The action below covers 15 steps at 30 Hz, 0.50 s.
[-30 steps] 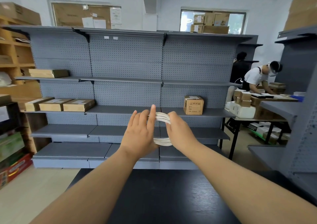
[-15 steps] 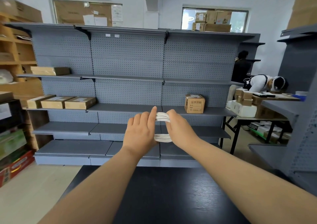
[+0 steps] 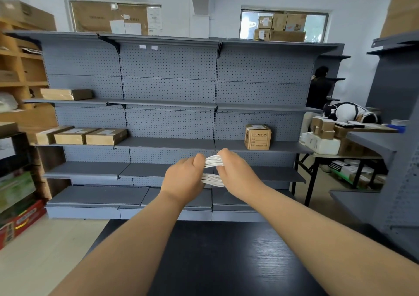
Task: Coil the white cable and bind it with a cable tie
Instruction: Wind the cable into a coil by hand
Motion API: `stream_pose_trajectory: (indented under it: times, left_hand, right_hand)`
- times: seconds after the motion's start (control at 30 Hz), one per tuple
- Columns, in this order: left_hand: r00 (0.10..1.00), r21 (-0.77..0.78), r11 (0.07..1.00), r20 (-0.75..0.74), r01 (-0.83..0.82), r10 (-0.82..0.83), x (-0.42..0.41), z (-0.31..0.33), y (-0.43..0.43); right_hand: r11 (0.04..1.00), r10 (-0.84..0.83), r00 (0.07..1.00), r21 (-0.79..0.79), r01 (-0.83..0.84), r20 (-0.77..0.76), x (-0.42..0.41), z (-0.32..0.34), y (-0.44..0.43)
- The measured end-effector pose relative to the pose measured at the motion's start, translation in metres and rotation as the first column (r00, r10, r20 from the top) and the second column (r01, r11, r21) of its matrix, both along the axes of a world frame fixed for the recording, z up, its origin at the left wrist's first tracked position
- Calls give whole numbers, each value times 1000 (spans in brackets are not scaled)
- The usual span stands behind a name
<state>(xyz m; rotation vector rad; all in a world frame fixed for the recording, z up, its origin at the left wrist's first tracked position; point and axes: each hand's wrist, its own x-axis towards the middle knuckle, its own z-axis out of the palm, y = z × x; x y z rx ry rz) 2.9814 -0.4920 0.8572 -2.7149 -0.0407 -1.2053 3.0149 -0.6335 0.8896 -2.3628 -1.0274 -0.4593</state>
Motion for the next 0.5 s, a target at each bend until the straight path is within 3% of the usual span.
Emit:
stream_pose_trajectory:
  times: [0.13,0.23,0.33,0.5]
  left_hand:
    - [1000,6,1000,1,5,-5,2,7,3]
    - [996,-14,1000,-88,-25,23,2,11,4]
    - [961,-10,995,-259,-102,96,-1,19,1]
    - [940,-48,995,-334,-86,65,1,24,-7]
  right_hand:
    - [1000,8,1000,19,-8,-18,6,1,-1]
    - [997,47,999,-58,-46,14,7,0,-5]
    - [980,49,987,-198,-18,152,6,-3,-10]
    - [949,-41,937,-280,145,346,13,-13,-8]
